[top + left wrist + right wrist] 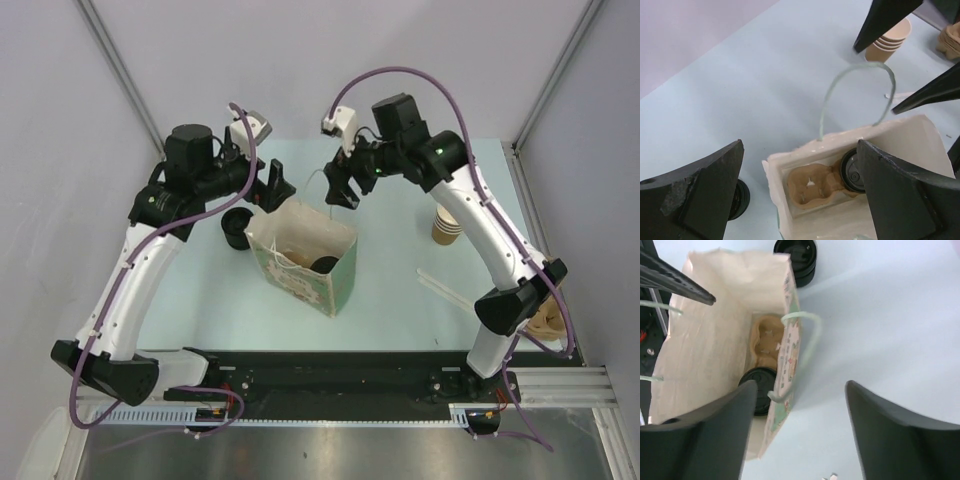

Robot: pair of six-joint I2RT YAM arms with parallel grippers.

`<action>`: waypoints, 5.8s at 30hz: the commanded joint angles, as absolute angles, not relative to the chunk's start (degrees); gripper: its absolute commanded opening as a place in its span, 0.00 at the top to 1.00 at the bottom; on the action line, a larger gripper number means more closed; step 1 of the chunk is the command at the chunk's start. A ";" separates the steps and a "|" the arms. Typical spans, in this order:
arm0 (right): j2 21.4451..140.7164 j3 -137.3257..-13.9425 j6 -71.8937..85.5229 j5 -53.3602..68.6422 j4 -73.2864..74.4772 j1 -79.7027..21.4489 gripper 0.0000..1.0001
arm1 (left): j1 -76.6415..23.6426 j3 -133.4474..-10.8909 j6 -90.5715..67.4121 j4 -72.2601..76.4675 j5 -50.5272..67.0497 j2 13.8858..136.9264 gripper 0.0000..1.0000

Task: Pack the takeout coffee

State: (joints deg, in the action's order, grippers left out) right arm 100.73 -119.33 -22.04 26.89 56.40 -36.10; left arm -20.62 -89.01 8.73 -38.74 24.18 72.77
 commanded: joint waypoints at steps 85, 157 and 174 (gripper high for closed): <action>85.41 -127.07 -8.01 30.12 47.91 -18.80 1.00 | -5.80 -91.84 -0.35 -34.72 23.64 79.45 0.01; 92.20 -107.65 -16.00 8.61 23.90 -51.94 0.53 | -0.18 -92.72 -0.26 -39.20 27.51 76.90 0.00; 87.72 -115.14 -9.67 11.95 31.63 -40.27 0.02 | 10.63 -105.38 -2.19 -46.14 43.85 85.08 0.00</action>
